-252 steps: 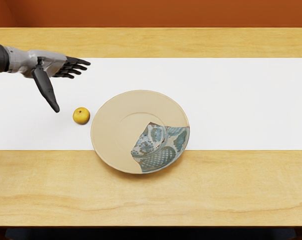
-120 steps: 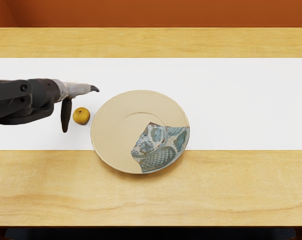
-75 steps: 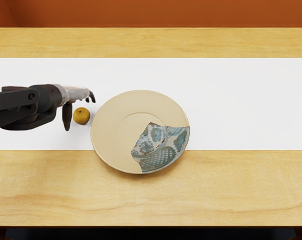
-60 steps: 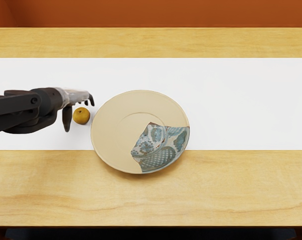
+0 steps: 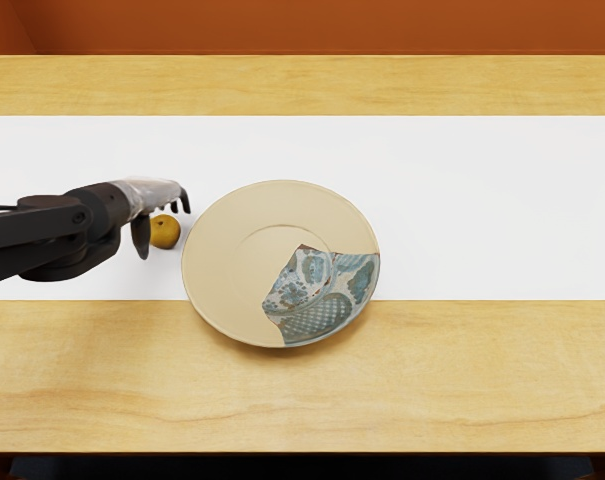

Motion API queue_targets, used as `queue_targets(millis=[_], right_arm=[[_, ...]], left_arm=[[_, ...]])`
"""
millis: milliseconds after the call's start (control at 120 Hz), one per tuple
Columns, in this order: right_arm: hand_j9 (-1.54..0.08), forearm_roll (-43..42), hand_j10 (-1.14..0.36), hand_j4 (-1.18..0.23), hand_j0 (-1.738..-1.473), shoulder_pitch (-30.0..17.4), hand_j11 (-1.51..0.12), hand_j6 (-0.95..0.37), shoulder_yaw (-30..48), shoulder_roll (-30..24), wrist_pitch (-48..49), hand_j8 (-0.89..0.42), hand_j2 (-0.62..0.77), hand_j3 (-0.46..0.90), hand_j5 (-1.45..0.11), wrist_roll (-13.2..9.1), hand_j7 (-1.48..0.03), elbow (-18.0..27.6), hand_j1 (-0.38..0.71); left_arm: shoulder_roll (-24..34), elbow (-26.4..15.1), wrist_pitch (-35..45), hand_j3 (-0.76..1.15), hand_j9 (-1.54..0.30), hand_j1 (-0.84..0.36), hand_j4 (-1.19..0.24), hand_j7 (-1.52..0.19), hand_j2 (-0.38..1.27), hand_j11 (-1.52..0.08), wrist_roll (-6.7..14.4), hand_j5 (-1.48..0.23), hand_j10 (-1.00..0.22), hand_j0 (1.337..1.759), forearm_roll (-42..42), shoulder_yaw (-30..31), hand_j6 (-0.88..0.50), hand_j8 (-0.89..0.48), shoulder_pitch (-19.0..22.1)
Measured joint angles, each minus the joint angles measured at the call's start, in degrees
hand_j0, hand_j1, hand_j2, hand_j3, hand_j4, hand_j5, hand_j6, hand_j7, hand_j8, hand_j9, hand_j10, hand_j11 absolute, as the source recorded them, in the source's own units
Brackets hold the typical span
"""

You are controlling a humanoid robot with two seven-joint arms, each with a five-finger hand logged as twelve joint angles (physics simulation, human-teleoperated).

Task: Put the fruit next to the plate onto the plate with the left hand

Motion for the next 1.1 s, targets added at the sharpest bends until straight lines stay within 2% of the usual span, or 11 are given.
queue_targets(millis=[392,717,858,1100], right_arm=[[-0.04,0.00,-0.03,-0.03,-1.658,-0.07,-0.04,-0.03,0.00,0.00,0.00,-0.03,-0.01,0.00,-0.04,0.00,-0.04,0.00,-0.31],[-0.04,0.00,-0.03,-0.03,-1.658,-0.15,-0.04,-0.03,0.00,0.00,-0.08,-0.03,-0.01,0.00,-0.04,0.00,-0.04,0.00,-0.31],[-0.04,0.00,-0.03,-0.03,-1.658,-0.17,-0.04,-0.03,0.00,0.00,-0.32,-0.03,-0.01,0.00,-0.04,0.00,-0.04,0.00,-0.31],[-0.04,0.00,-0.03,-0.03,-1.658,-0.18,-0.04,-0.03,0.00,0.00,-0.51,-0.03,-0.01,0.00,-0.04,0.00,-0.04,0.00,-0.31]], left_arm=[[0.54,0.33,1.52,0.00,-0.53,-0.13,-0.42,-0.53,0.09,-0.53,-0.20,-0.52,-0.41,1.658,1.06,-0.03,-0.42,-0.41,1.67],[0.52,0.75,1.46,0.00,-0.68,-0.28,-0.53,-0.68,0.10,-0.68,-0.18,-0.68,-0.53,1.658,1.27,0.01,-0.50,-0.53,1.75],[0.11,1.44,1.24,0.00,-0.71,-0.28,-0.55,-0.71,0.17,-0.71,-0.17,-0.71,-0.54,1.657,1.30,0.17,-0.49,-0.54,1.54],[0.05,2.34,1.08,0.00,-0.74,-0.29,-0.58,-0.74,0.19,-0.74,-0.17,-0.70,-0.56,1.656,1.52,0.70,-0.50,-0.56,1.76]])
